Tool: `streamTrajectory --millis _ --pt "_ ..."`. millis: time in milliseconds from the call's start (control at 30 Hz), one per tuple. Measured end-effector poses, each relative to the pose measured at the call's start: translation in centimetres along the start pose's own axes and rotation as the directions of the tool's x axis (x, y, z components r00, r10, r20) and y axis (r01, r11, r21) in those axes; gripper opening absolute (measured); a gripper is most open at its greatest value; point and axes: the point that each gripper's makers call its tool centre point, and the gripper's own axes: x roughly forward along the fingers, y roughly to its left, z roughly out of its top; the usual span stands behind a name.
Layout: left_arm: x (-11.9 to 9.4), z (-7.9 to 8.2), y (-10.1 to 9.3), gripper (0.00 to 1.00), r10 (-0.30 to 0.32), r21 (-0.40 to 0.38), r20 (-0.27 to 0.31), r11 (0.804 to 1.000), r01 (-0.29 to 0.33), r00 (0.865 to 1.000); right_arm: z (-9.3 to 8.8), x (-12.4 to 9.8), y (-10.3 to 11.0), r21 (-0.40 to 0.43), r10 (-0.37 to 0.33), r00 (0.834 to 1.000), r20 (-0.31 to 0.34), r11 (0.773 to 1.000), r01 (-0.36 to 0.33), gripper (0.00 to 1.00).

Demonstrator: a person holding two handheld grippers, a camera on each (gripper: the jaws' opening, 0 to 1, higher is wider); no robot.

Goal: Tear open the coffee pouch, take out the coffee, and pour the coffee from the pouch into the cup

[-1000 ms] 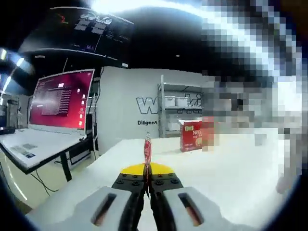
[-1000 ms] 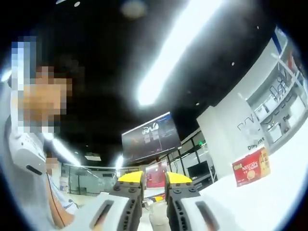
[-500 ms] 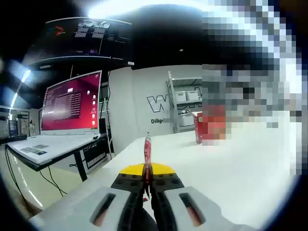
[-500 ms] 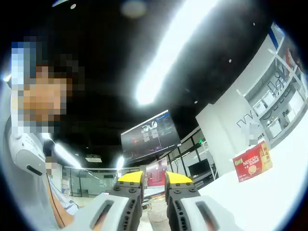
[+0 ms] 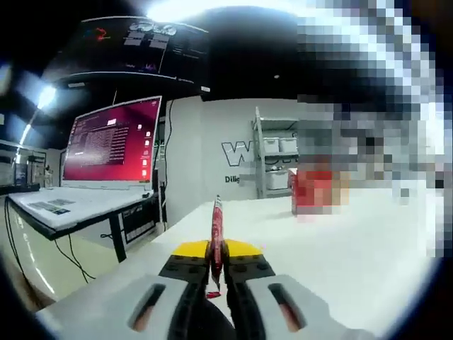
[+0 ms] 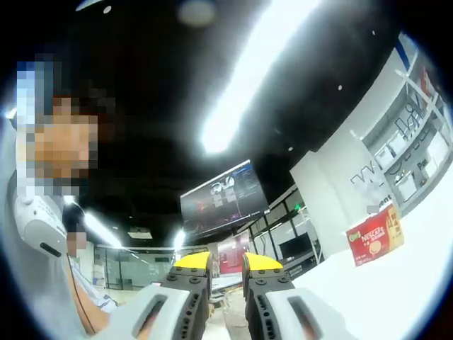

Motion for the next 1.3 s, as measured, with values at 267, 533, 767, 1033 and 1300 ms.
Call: streamTrajectory --millis 267,533,767,1033,1300 --pt "-0.2 0.4 -0.2 0.41 0.007 0.016 0.018 1.000 -0.008 1.000 0.2 -0.5 1.2 -0.009 0.006 1.000 -0.003 1.000 -0.006 0.18" --pt "1.4 -0.2 -1.6 0.39 -0.074 -0.021 0.000 0.997 0.074 0.997 -0.4 -1.4 0.8 -0.056 -0.045 0.998 -0.042 0.997 0.043 0.25" --pt "1.3 0.8 -0.9 0.37 -0.047 0.013 0.041 0.999 0.046 0.998 -1.2 -1.8 0.9 -0.098 -0.073 0.994 -0.083 0.993 0.065 0.32" --pt "2.4 0.8 -1.7 0.36 -0.081 0.051 0.044 0.996 0.078 0.996 -6.0 -1.2 -1.4 -0.184 -0.159 0.958 -0.240 0.976 0.116 0.67" --pt "-0.7 2.3 -6.4 0.40 -0.211 0.051 0.074 0.977 0.208 0.975 -10.6 -0.3 -1.7 -0.258 -0.172 0.904 -0.392 0.963 0.072 0.76"
